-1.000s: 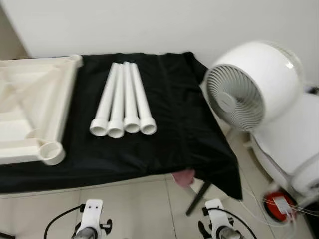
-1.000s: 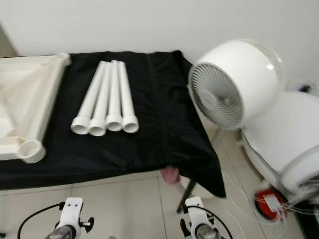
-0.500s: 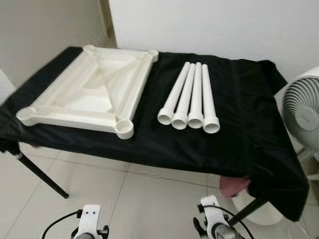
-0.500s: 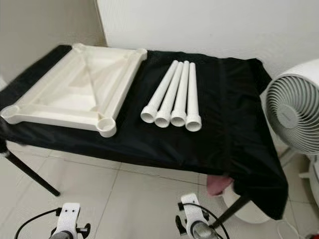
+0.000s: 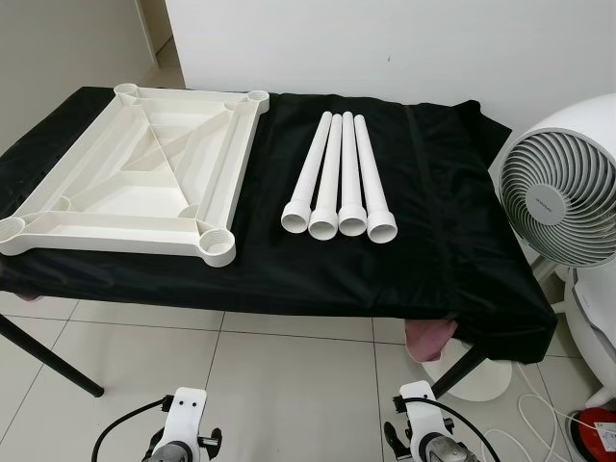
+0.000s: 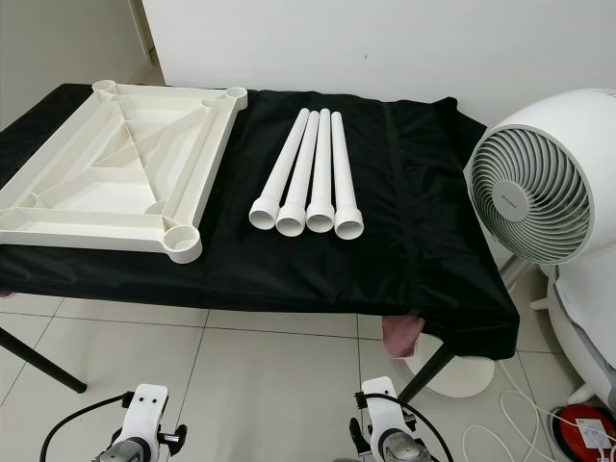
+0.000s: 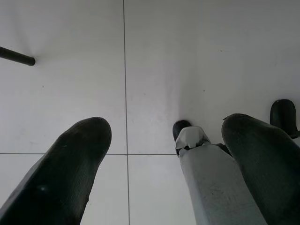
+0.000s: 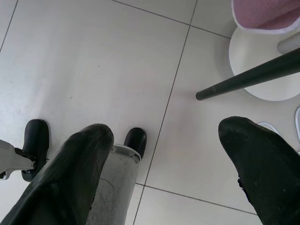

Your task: Building children table

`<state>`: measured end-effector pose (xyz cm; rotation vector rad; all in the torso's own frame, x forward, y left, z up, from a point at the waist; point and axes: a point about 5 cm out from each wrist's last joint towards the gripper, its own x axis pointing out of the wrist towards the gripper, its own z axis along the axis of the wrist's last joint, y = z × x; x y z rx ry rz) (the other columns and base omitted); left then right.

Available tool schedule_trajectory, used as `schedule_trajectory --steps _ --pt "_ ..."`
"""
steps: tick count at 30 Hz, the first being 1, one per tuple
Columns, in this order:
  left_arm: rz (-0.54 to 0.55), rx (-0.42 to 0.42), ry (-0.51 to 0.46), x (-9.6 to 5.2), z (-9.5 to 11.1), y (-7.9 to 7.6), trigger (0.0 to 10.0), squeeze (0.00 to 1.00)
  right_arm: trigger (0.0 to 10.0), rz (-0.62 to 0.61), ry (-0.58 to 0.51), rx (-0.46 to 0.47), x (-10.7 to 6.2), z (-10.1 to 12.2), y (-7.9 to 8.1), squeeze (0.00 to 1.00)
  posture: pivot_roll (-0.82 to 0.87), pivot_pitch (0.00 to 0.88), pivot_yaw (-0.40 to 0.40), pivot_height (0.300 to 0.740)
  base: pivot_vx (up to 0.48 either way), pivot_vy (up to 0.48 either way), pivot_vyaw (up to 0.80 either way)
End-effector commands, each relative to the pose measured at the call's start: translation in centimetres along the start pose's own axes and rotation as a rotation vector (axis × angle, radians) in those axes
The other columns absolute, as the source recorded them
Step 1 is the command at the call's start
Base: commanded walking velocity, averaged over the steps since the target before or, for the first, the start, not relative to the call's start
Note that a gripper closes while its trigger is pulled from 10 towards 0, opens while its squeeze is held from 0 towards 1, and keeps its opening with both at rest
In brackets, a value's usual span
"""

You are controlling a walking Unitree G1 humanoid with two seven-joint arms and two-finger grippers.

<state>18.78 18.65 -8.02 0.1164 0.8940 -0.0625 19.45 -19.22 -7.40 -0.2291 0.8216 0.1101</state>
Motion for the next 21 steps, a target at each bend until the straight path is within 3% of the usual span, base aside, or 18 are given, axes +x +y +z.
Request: schedule_trajectory --steps 1,21 --pt "0.007 -0.014 0.017 -0.08 -0.40 0.18 10.0 0.00 10.0 0.008 0.012 0.019 -0.05 -0.33 0.45 0.00 -0.12 0.011 0.055 0.740 0.000 0.292 0.00" --pt "0.010 -0.028 0.010 0.04 -0.01 0.06 10.0 0.00 10.0 0.011 0.009 0.042 -0.07 -0.41 0.81 0.00 -0.12 0.010 0.060 0.740 0.000 0.344 0.00"
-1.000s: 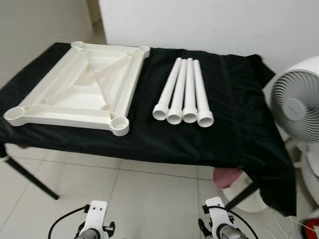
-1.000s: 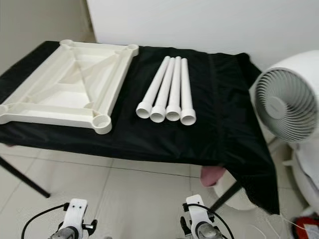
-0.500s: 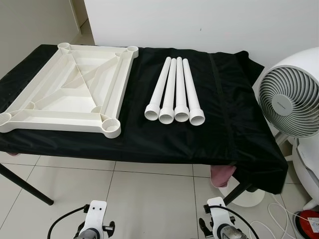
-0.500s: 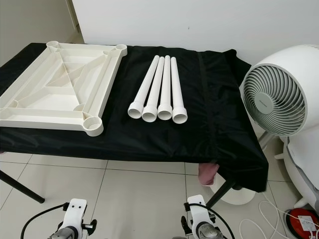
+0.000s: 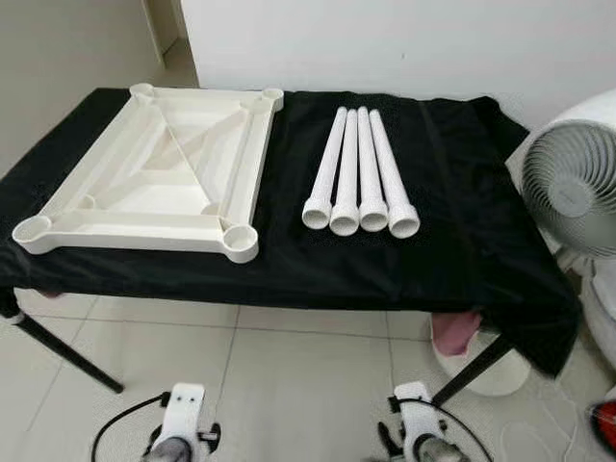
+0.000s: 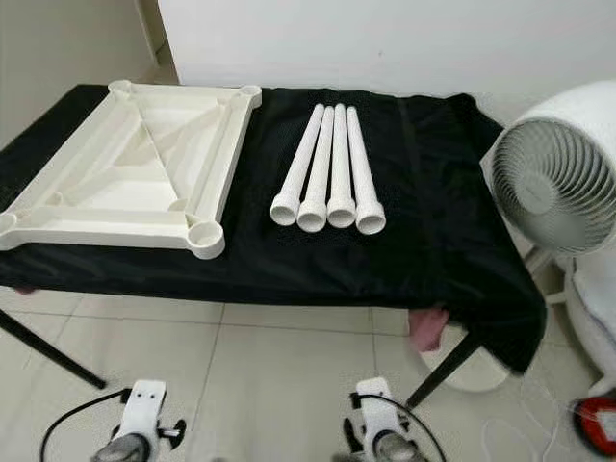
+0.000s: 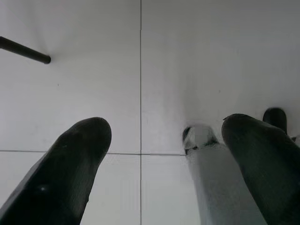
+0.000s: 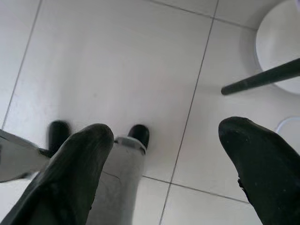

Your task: Building children table

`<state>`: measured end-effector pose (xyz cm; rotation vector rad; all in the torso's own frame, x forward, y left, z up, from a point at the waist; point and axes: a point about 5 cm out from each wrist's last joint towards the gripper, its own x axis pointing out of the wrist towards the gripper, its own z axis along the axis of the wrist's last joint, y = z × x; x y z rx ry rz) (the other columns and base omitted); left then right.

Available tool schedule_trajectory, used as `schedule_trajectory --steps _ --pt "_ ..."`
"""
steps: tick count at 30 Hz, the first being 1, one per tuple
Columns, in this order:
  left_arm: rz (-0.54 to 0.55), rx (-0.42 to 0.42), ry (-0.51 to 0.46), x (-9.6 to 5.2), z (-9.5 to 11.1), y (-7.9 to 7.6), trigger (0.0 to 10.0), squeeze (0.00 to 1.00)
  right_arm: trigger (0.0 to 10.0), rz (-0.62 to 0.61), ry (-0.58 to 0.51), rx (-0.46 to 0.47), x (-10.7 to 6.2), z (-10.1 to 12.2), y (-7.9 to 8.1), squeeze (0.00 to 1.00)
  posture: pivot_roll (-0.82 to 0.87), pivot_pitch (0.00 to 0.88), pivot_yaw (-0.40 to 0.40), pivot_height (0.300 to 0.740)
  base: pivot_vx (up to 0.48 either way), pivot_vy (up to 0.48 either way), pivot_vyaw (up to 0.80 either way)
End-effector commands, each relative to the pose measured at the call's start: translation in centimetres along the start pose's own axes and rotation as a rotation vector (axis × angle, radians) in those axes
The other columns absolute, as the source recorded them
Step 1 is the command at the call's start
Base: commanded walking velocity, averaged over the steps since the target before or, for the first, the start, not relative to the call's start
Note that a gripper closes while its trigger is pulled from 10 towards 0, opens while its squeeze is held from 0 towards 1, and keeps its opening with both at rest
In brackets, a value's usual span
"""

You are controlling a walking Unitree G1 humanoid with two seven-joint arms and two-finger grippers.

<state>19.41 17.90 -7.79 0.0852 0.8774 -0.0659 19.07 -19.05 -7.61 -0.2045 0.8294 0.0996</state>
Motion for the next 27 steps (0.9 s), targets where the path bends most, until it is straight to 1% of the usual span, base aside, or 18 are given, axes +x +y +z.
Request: schedule_trajectory --steps 1,7,9,14,16,18,19,20,21,22,23,24,26,27 --pt "0.026 -0.003 0.027 -0.21 -0.69 0.75 10.0 0.00 10.0 0.010 0.003 0.015 0.02 -0.07 0.53 0.00 -0.12 0.010 0.060 0.740 0.000 0.368 0.00" --pt "0.028 -0.004 0.026 -0.20 -0.65 0.77 10.0 0.00 10.0 0.010 0.004 0.015 0.02 -0.08 0.54 0.00 -0.12 0.010 0.060 0.740 0.000 0.364 0.00" --pt "0.028 -0.004 0.026 -0.20 -0.66 0.78 10.0 0.00 10.0 0.011 0.005 0.013 0.01 -0.11 0.56 0.00 -0.12 0.007 0.054 0.740 0.000 0.000 0.00" --pt "0.022 0.028 0.025 -0.24 -0.78 0.67 10.0 0.00 10.0 0.026 0.015 -0.005 -0.04 -0.37 0.78 0.00 -0.12 0.004 0.050 0.740 0.000 0.000 0.00" --pt "0.020 0.035 0.027 -0.24 -0.81 0.65 10.0 0.00 10.0 0.028 0.017 -0.002 -0.05 -0.40 0.81 0.00 -0.12 0.004 0.050 0.740 0.000 0.000 0.00" --pt "0.017 0.050 0.034 -0.26 -0.93 0.59 10.0 0.00 10.0 0.037 0.022 0.022 -0.07 -0.52 0.87 0.00 -0.12 0.003 0.047 0.740 0.000 0.000 0.00" --pt "0.013 0.052 0.038 -0.27 -1.01 0.55 10.0 0.00 10.0 0.043 0.023 0.040 -0.09 -0.58 0.91 1.00 -0.12 0.003 0.047 0.740 0.000 0.000 0.00" --pt "0.013 0.052 0.038 -0.27 -1.01 0.55 10.0 0.00 10.0 0.043 0.023 0.040 -0.09 -0.58 0.91 1.00 -0.12 0.003 0.047 0.740 0.000 0.000 0.00" --pt "-0.026 0.025 0.031 -0.32 -1.14 0.30 10.0 1.00 10.0 0.048 0.021 0.065 -0.15 -0.69 0.80 1.00 -0.12 0.000 0.050 0.740 0.000 0.000 0.00" --pt "-0.047 0.008 0.022 -0.35 -1.14 0.17 10.0 1.00 10.0 0.046 0.021 0.063 -0.17 -0.72 0.72 1.00 -0.12 0.000 0.050 0.740 0.000 0.000 0.00" --pt "-0.047 0.008 0.022 -0.35 -1.14 0.17 10.0 1.00 10.0 0.046 0.021 0.063 -0.17 -0.72 0.72 1.00 -0.12 0.000 0.050 0.740 0.000 0.000 0.00" --pt "-0.046 0.030 0.025 -0.36 -1.19 0.17 10.0 1.00 10.0 0.042 0.020 0.059 -0.18 -0.72 0.65 1.00 -0.12 0.000 0.052 0.740 0.000 0.000 0.00" --pt "-0.046 0.030 0.025 -0.36 -1.19 0.17 10.0 1.00 10.0 0.042 0.020 0.059 -0.18 -0.72 0.65 1.00 -0.12 0.000 0.052 0.740 0.000 0.000 0.00" --pt "-0.041 0.058 0.027 -0.36 -1.19 0.21 10.0 1.00 10.0 0.041 0.018 0.053 -0.17 -0.68 0.60 1.00 -0.12 0.000 0.052 0.740 0.000 0.000 0.00"
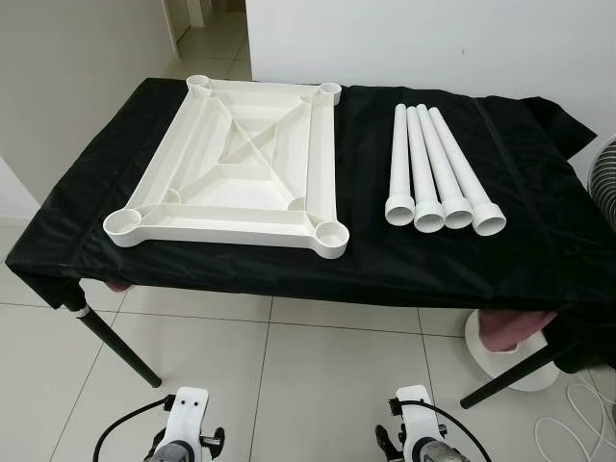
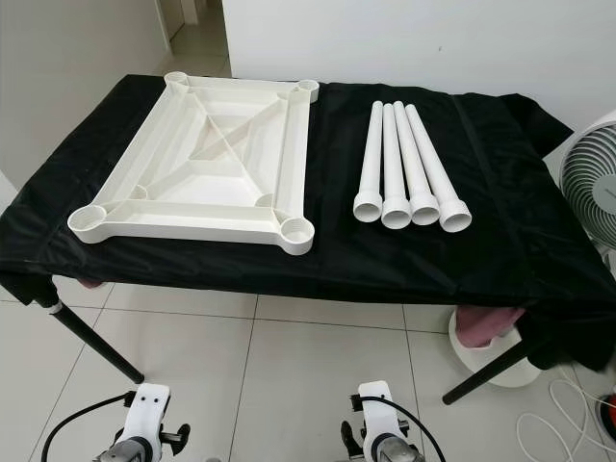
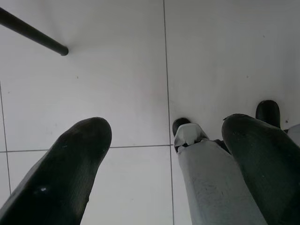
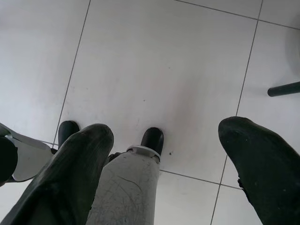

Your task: Building children table

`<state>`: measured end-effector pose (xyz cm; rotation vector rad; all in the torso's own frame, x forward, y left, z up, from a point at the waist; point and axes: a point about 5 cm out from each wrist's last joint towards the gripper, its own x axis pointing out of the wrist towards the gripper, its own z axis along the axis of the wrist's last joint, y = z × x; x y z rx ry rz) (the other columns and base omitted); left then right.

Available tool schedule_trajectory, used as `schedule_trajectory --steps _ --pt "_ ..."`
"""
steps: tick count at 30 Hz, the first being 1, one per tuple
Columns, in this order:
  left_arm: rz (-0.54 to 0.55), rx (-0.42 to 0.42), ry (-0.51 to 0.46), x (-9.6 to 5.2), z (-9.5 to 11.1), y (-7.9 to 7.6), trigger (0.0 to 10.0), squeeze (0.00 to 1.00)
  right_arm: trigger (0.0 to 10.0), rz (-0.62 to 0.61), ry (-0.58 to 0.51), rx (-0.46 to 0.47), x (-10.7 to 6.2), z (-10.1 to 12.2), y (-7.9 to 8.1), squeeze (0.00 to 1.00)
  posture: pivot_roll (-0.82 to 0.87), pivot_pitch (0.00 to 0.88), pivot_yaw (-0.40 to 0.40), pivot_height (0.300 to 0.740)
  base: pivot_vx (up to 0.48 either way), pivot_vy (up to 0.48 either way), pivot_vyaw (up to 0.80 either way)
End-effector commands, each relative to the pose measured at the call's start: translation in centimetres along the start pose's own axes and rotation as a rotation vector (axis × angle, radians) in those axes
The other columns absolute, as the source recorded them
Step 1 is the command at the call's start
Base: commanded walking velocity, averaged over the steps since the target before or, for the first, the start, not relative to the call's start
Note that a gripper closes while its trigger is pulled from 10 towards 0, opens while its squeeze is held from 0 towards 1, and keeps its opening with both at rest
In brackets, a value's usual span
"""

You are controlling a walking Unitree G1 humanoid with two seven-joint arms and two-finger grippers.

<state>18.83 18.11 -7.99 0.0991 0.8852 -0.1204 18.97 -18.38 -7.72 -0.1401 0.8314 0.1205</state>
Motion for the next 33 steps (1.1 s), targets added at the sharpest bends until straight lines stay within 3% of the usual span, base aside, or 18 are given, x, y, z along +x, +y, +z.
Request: schedule_trajectory --steps 1,5,6,7,10,17,23,25,30,33 --pt "-0.008 0.060 0.018 -0.1 -0.5 -0.1 10.0 0.31 10.0 0.011 0.013 0.004 -0.2 -0.5 -0.1 0.89 -0.12 0.000 0.052 0.740 0.000 0.000 0.00" --pt "-0.018 0.083 0.014 -0.1 -0.5 -0.2 10.0 0.31 10.0 0.022 0.006 0.004 -0.2 -0.4 -0.1 0.89 -0.12 0.000 0.052 0.740 0.000 0.000 0.00" --pt "-0.053 0.180 -0.011 -0.1 -0.2 -0.5 10.0 0.00 10.0 0.057 -0.015 0.030 -0.1 0.0 0.1 0.00 -0.12 0.004 0.056 0.740 0.000 0.000 0.00" --pt "-0.083 0.254 -0.035 -0.1 0.1 -0.8 10.0 0.00 10.0 0.092 -0.042 0.053 0.0 0.5 0.2 0.00 -0.12 0.016 0.054 0.740 0.000 0.000 0.00" --pt "-0.147 0.300 -0.101 -0.1 1.1 -0.9 10.0 0.00 10.0 0.169 -0.125 0.057 0.1 1.9 0.1 0.00 -0.11 0.039 0.052 0.740 0.000 0.000 0.00" --pt "-0.241 0.310 -0.215 -0.5 2.9 -0.4 10.0 0.00 10.0 0.314 -0.271 -0.004 -0.1 4.6 -0.1 0.00 -0.10 0.064 0.052 0.740 0.000 0.000 0.00" --pt "-0.339 0.347 -0.327 -0.8 4.9 -0.5 10.0 0.00 10.0 0.446 -0.382 -0.106 -0.5 6.8 0.3 0.00 -0.10 0.076 0.050 0.740 0.000 0.000 0.00" --pt "-0.396 0.399 -0.373 -1.1 5.7 -0.8 10.0 0.00 10.0 0.501 -0.423 -0.163 -0.8 7.7 0.6 0.00 -0.10 0.086 0.049 0.740 0.000 0.000 0.00" --pt "-0.471 0.473 -0.425 -1.8 6.0 -0.9 10.0 0.00 10.0 0.629 -0.477 -0.242 -1.5 8.3 1.1 0.00 -0.11 0.095 0.051 0.740 0.000 0.000 0.00" --pt "-0.549 0.467 -0.488 -2.7 6.8 -1.2 10.0 0.00 10.0 0.746 -0.521 -0.311 -2.6 8.7 1.4 0.00 -0.11 0.105 0.051 0.740 0.000 0.000 0.00"
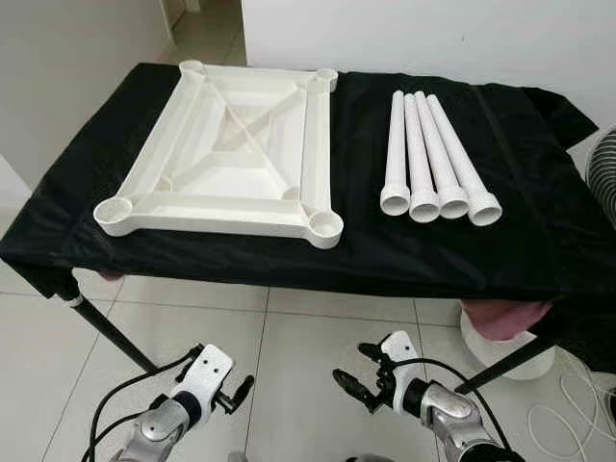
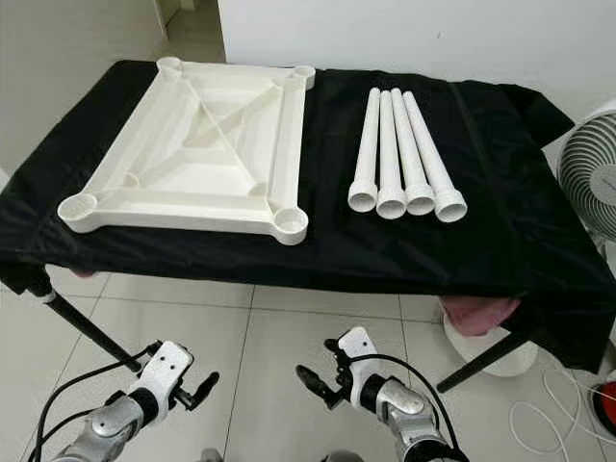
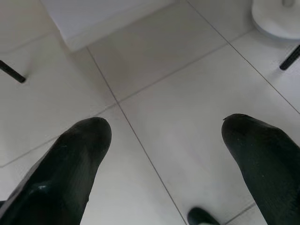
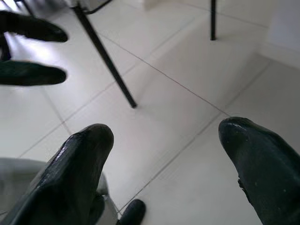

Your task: Building children table

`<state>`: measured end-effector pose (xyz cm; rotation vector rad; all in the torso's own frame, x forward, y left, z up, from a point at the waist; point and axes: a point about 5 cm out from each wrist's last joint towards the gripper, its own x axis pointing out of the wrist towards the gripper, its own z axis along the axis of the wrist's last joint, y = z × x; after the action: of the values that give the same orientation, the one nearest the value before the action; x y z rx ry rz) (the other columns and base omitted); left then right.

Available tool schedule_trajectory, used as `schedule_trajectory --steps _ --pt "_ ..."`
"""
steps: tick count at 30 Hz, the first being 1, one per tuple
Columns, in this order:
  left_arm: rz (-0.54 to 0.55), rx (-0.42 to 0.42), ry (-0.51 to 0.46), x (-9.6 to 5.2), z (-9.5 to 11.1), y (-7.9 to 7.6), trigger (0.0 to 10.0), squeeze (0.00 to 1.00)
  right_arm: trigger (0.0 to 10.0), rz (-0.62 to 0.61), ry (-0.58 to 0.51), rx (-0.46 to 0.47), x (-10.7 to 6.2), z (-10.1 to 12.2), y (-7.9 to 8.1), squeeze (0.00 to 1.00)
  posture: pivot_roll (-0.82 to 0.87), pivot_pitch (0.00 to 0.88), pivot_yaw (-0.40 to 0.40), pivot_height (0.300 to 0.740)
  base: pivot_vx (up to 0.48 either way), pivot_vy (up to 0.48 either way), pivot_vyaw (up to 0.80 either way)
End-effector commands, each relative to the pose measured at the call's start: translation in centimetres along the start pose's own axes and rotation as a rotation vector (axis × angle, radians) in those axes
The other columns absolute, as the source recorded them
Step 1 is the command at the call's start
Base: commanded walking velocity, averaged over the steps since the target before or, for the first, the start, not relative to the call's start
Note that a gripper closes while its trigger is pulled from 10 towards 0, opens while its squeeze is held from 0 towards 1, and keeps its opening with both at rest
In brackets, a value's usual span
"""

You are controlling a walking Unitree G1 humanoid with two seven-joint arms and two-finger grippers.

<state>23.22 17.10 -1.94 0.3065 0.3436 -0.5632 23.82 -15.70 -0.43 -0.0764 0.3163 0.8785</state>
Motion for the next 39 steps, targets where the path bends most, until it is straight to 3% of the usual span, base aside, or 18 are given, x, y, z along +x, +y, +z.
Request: schedule_trajectory --steps 1,4,7,10,13,15,20,23,24,25,26,28,32,33,36,38,39 --pt "-0.270 -0.005 -0.028 -0.5 0.3 -1.3 10.0 0.00 10.0 0.070 -0.011 -0.018 -0.3 0.2 0.4 0.00 -0.11 0.105 0.051 0.740 0.000 0.000 0.00" --pt "-0.323 -0.010 -0.074 -0.8 1.3 -1.3 10.0 0.00 10.0 0.130 -0.030 -0.053 -0.6 0.9 0.6 0.00 -0.11 0.108 0.048 0.740 0.000 0.000 0.00" --pt "-0.516 0.051 -0.156 -2.6 4.6 -1.1 10.0 0.00 10.0 0.317 -0.035 -0.154 -1.8 3.0 1.0 0.00 -0.10 0.115 0.044 0.740 0.000 0.000 0.00" --pt "-0.516 0.051 -0.156 -2.6 4.6 -1.1 10.0 0.00 10.0 0.317 -0.035 -0.154 -1.8 3.0 1.0 0.00 -0.10 0.115 0.044 0.740 0.000 0.000 0.00" --pt "-0.611 0.145 -0.202 -3.6 7.5 -0.2 10.0 0.00 10.0 0.478 -0.031 -0.230 -2.9 5.4 1.2 0.00 -0.10 0.113 0.043 0.740 0.000 0.000 0.00" --pt "-0.622 0.189 -0.210 -3.5 8.9 0.7 10.0 0.00 10.0 0.552 -0.030 -0.281 -3.3 6.9 1.2 0.00 -0.10 0.111 0.047 0.740 0.000 0.000 0.00" --pt "-0.610 0.251 -0.198 -3.4 10.1 2.4 10.0 0.00 10.0 0.559 -0.049 -0.335 -3.3 8.5 0.7 0.00 -0.10 0.106 0.058 0.740 0.000 0.000 0.00" --pt "-0.596 0.304 -0.169 -3.9 11.6 4.5 10.0 0.00 10.0 0.467 -0.114 -0.388 -2.8 11.1 -0.6 0.00 -0.10 0.101 0.067 0.740 0.000 0.000 0.00" --pt "-0.596 0.304 -0.169 -3.9 11.6 4.5 10.0 0.00 10.0 0.467 -0.114 -0.388 -2.8 11.1 -0.6 0.00 -0.10 0.101 0.067 0.740 0.000 0.000 0.00" --pt "-0.587 0.320 -0.159 -4.1 12.2 5.2 10.0 0.00 10.0 0.374 -0.177 -0.424 -2.2 12.5 -1.5 0.00 -0.10 0.095 0.070 0.740 0.000 0.000 0.00" --pt "-0.587 0.320 -0.159 -4.1 12.2 5.2 10.0 0.00 10.0 0.374 -0.177 -0.424 -2.2 12.5 -1.5 0.00 -0.10 0.095 0.070 0.740 0.000 0.000 0.00" --pt "-0.554 0.335 -0.149 -4.2 13.1 6.5 10.0 0.00 10.0 0.174 -0.328 -0.402 -1.3 15.6 -3.2 0.00 -0.10 0.083 0.069 0.740 0.000 0.000 0.00" --pt "-0.517 0.330 -0.164 -4.1 13.8 7.2 10.0 0.00 10.0 0.056 -0.436 -0.349 -1.0 17.2 -4.0 0.00 -0.10 0.074 0.072 0.740 0.000 0.000 0.00" --pt "-0.460 0.269 -0.206 -3.9 14.5 7.6 10.0 0.00 10.0 -0.054 -0.522 -0.305 -1.0 18.2 -4.4 0.00 -0.11 0.067 0.075 0.740 0.000 0.000 0.00" --pt "-0.447 0.252 -0.215 -3.8 14.7 7.7 10.0 0.00 10.0 -0.079 -0.539 -0.294 -1.0 18.4 -4.4 0.00 -0.11 0.067 0.075 0.740 0.000 0.000 0.00" --pt "-0.355 0.156 -0.310 -3.4 15.4 7.8 10.0 0.00 10.0 -0.181 -0.619 -0.224 -0.9 19.0 -4.5 0.00 -0.11 0.056 0.078 0.740 0.000 0.000 0.00" --pt "-0.355 0.156 -0.310 -3.4 15.4 7.8 10.0 0.00 10.0 -0.181 -0.619 -0.224 -0.9 19.0 -4.5 0.00 -0.11 0.056 0.078 0.740 0.000 0.000 0.00"
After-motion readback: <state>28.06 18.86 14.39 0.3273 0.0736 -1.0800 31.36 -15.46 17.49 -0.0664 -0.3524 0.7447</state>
